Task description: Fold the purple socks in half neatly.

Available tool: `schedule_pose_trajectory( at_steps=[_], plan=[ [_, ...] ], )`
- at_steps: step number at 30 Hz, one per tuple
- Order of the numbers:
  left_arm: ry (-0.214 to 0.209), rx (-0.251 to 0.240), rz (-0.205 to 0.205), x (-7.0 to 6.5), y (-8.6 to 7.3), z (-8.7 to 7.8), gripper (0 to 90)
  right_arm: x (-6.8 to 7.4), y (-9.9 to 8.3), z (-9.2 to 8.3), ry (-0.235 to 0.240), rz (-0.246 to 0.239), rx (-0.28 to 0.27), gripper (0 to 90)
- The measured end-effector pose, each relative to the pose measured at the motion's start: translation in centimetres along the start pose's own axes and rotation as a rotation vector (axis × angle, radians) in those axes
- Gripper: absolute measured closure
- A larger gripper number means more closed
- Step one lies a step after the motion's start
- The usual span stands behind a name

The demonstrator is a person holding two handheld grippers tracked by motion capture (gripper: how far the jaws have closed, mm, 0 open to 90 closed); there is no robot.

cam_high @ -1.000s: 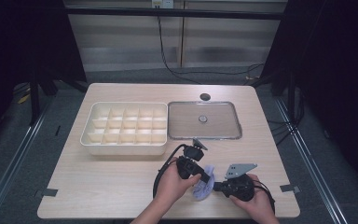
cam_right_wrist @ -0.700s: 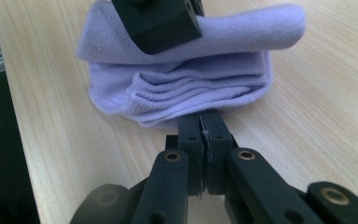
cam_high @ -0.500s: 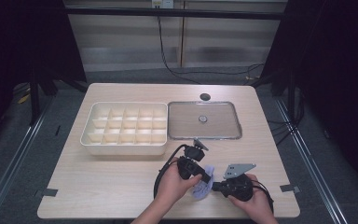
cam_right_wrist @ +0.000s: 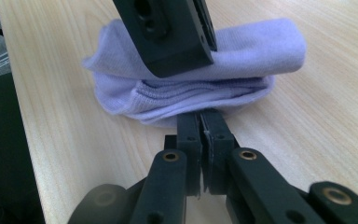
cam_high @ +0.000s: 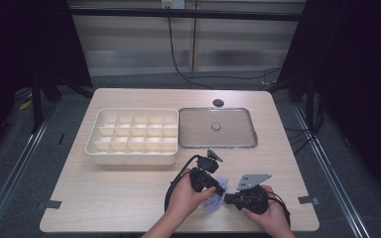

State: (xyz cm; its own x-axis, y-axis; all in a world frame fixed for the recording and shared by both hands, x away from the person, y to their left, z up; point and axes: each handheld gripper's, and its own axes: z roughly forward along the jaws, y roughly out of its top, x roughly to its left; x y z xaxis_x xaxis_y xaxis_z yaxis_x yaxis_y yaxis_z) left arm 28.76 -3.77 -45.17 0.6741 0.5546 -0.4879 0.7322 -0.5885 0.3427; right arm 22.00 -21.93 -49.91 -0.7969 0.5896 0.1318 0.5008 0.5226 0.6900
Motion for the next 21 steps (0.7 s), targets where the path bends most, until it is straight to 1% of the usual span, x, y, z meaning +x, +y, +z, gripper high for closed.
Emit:
schedule_pose_trajectory(
  at_steps=[1, 2, 5, 6, 8, 9, 11, 13, 16, 17, 20, 21],
  plan=[
    [0.007, -0.012, -0.014, -0.1, -0.1, 0.1, 80.8, 0.0, 0.0, 0.0, -0.001, 0.0, 0.003, 87.7],
    [0.011, 0.001, -0.001, 0.0, -0.1, 0.2, 80.8, 0.0, 0.0, 0.0, -0.002, -0.002, 0.004, 88.3],
    [0.012, -0.006, -0.011, -0.1, -0.2, 0.4, 80.6, 0.0, 0.0, -0.1, 0.001, 0.0, 0.01, 89.7],
    [0.011, 0.001, -0.003, 0.0, -0.2, 0.4, 80.7, 0.0, 0.0, -0.1, 0.002, 0.001, 0.011, 90.0],
    [0.008, -0.009, -0.007, -0.1, -0.2, 0.6, 80.5, -0.1, -0.1, -0.2, 0.0, 0.001, 0.011, 90.0],
    [0.012, 0.002, 0.0, -0.1, -0.2, 0.7, 80.3, -0.2, -0.1, -0.3, 0.001, 0.005, 0.011, 90.0],
    [0.013, -0.001, 0.003, -0.2, -0.2, 0.8, 79.9, -0.3, -0.2, -0.5, -0.007, 0.01, 0.011, 90.0],
    [0.006, -0.004, 0.001, -0.2, -0.3, 1.0, 79.6, -0.5, -0.2, -0.7, -0.011, 0.014, -0.001, 90.0],
    [0.007, 0.002, 0.013, -0.3, -0.3, 1.1, 78.9, -0.8, -0.4, -1.3, -0.025, 0.037, -0.019, 90.0],
    [0.011, -0.004, 0.009, -0.4, -0.4, 1.2, 78.7, -0.9, -0.4, -1.4, -0.027, 0.037, -0.024, 90.0],
    [0.009, -0.001, 0.009, -0.4, -0.4, 1.3, 78.6, -1.3, -0.7, -1.8, -0.033, 0.057, -0.033, 90.0],
    [0.009, 0.002, 0.015, -0.4, -0.4, 1.3, 78.6, -1.4, -0.7, -1.9, -0.04, 0.057, -0.036, 90.0]
  ],
)
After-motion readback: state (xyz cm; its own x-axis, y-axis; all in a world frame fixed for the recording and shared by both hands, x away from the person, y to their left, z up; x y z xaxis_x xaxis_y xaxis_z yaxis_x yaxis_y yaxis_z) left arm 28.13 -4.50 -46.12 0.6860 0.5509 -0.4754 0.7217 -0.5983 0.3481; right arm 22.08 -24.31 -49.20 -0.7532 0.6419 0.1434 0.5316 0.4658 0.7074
